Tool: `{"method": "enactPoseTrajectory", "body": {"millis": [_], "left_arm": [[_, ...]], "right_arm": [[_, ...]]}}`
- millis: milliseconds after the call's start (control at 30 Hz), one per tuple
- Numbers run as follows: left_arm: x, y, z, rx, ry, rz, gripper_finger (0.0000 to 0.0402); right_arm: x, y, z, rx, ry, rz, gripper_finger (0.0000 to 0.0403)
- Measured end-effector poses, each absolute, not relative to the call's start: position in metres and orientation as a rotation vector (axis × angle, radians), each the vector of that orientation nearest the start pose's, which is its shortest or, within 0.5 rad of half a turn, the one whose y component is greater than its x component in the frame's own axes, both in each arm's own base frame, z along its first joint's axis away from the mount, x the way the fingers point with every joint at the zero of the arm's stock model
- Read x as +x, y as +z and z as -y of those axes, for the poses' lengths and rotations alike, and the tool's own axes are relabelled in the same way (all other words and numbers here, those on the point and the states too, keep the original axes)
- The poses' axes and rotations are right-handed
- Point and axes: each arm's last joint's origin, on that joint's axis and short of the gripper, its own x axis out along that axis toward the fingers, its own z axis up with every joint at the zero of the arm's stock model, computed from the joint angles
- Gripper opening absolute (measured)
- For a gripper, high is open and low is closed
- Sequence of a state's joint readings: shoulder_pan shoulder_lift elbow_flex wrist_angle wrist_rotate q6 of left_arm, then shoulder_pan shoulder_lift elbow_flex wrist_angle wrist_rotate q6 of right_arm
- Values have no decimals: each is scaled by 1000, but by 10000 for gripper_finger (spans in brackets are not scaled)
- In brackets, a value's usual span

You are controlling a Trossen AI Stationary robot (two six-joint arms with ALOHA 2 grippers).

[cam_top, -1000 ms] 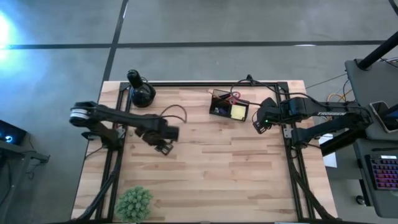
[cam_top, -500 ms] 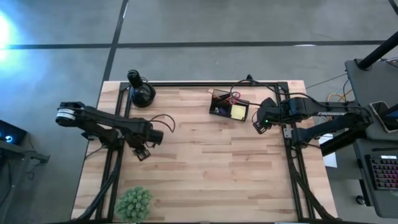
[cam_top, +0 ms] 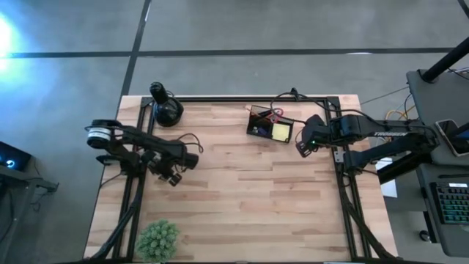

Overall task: Pick and place office supplies into organizer
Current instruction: Put the pink binder clip into the desk organizer

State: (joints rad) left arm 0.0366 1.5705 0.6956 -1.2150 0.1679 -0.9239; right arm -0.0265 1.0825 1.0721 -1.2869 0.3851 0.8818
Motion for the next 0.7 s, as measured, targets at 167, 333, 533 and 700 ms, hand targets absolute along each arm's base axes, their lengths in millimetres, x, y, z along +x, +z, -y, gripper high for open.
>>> {"method": "enactPoseTrajectory", "body": {"millis": [167, 333, 533, 700], "left_arm": [[193, 141, -3, -876, 1061, -1757, 122], [213, 184, -9, -1047, 1321, -1267, 122], [221, 237, -13, -1510, 1636, -406, 122], [233, 260, -17, -1670, 1556, -117, 122]], "right_arm": [[167, 303, 15, 520, -878, -1018, 123], [167, 303, 15, 513, -875, -1017, 123], [168, 304, 15, 517, -871, -1006, 123], [168, 304, 15, 517, -870, -1004, 123]]}}
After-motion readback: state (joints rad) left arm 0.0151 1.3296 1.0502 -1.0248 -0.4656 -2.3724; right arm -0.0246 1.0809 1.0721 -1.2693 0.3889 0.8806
